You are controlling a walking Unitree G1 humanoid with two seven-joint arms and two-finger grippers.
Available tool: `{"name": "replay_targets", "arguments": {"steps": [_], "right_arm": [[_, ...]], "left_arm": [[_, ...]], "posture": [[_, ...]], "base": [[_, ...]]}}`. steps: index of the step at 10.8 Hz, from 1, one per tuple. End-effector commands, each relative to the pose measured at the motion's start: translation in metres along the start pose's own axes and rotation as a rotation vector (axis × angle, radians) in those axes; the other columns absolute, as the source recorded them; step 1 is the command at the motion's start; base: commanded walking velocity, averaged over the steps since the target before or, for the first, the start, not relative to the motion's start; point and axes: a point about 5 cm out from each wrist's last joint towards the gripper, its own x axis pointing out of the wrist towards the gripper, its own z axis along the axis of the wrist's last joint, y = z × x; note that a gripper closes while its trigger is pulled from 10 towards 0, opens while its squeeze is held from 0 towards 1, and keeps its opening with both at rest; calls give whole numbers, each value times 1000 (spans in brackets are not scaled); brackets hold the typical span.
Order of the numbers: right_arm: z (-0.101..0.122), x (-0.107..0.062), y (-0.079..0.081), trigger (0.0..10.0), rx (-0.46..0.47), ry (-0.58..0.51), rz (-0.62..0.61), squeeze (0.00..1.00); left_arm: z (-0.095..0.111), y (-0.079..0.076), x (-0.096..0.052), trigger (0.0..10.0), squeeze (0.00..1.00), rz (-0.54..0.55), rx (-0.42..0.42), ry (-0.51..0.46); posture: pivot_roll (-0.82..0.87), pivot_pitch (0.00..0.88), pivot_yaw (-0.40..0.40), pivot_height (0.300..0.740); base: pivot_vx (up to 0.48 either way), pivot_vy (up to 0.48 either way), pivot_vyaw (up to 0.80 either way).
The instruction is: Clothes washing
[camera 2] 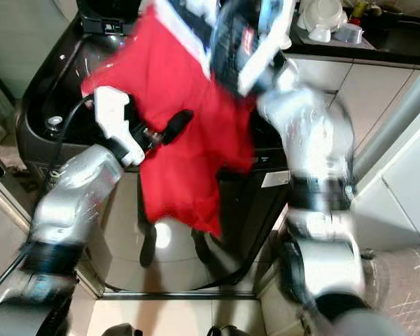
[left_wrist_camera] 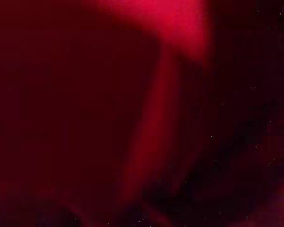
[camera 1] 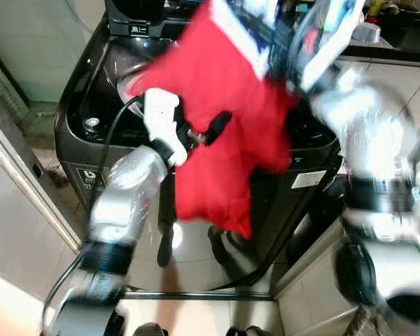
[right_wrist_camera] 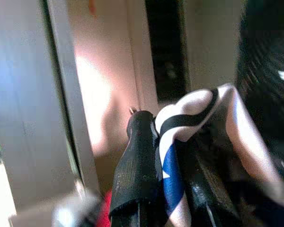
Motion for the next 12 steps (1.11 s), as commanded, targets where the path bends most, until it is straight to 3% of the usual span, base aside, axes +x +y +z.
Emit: {"name": "replay_targets", "arguments": {"steps": [1, 2, 4, 5, 6, 8, 9, 12], "right_arm": [[8, -11, -3, 10000, -42, 22, -21, 0], [9, -21, -8, 10000, -59, 40, -51, 0], [5, -36, -16, 10000, -71, 89, -69, 0], [2, -35, -14, 10000, -62, 102, -42, 0], [3, -32, -9, 10000, -47, 91, -5, 0], [12, -19, 2, 10000, -38, 50, 74, 0], [15, -9, 9, 10000, -36, 26, 114, 0], [22, 6, 22, 10000, -4, -39, 174, 0]], "left_arm": [[18, -3, -12, 10000, 0, -80, 28, -20], [30, 0, -29, 10000, 0, -127, 66, -14], [65, 36, -62, 10000, 0, -91, 154, -27], [63, 44, -66, 10000, 0, -80, 156, 1], [56, 44, -65, 10000, 0, -99, 130, 24], [36, 34, -49, 10000, 0, -158, 15, 42], [25, 24, -35, 10000, 0, -201, -37, 41], [9, -1, -16, 10000, 0, -288, -120, 35]], "posture": [[-24, 0, -44, 740], [-22, 0, -44, 740], [-13, 0, -43, 740], [-9, 0, -43, 740], [-8, 0, -42, 740], [-12, 0, -40, 740], [-23, 0, -37, 740], [-35, 0, -38, 740]], "base": [[0, 0, 0], [0, 0, 0], [0, 0, 0], [0, 0, 0], [0, 0, 0], [0, 0, 0], [0, 0, 0], [0, 0, 0]]}}
